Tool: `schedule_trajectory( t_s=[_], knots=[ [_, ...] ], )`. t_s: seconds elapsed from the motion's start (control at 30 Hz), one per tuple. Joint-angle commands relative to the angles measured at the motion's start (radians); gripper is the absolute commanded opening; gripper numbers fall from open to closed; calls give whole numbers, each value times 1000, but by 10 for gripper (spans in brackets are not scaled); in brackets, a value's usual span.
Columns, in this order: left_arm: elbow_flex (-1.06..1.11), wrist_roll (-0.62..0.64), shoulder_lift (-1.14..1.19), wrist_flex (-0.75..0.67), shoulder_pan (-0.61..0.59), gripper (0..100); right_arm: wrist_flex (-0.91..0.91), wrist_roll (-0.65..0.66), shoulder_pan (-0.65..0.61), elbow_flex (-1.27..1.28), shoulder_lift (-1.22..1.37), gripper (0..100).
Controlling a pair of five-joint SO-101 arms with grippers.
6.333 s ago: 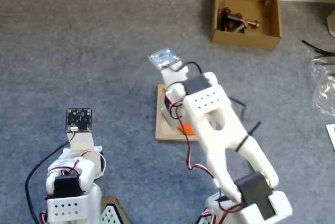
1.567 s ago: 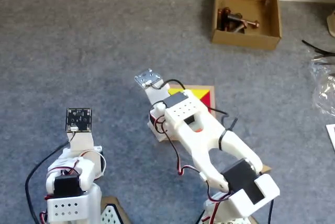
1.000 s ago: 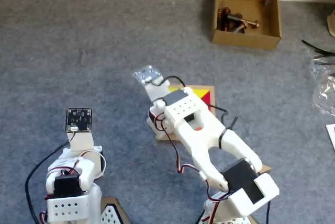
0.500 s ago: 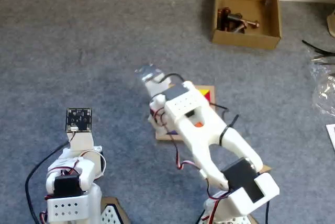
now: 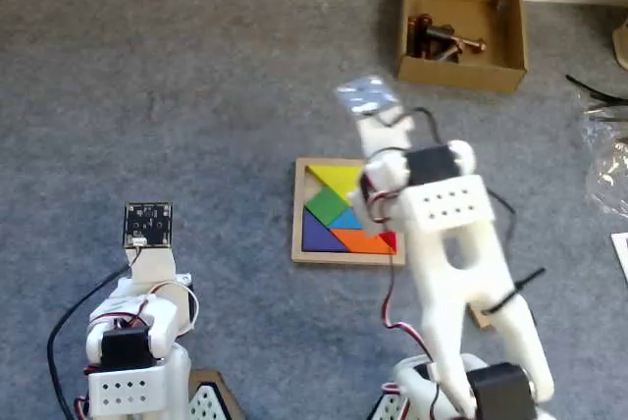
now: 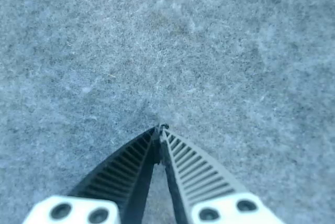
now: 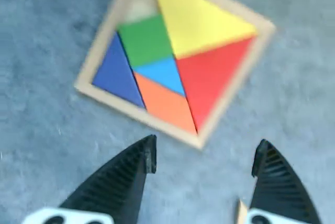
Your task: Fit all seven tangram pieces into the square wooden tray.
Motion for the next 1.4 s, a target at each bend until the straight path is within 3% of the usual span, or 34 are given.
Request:
schedule_trajectory(
  t_s=[0.0, 0.37, 0.6, 0.87, 1.13, 1.37],
  knots=[
    [21, 2, 7, 8, -8, 5, 74, 11, 117, -30, -70, 275],
    [21, 2, 7, 8, -8, 5, 84, 334, 427, 77, -71, 275],
    [21, 2, 7, 8, -8, 5, 85, 649, 607, 81, -71, 275],
    [21, 2, 7, 8, -8, 5, 107, 1063, 682, 165, -71, 275],
    [21, 2, 7, 8, -8, 5, 174, 1206, 702, 203, -71, 275],
    [21, 2, 7, 8, -8, 5, 176, 1510, 881, 206, -65, 275]
  ],
)
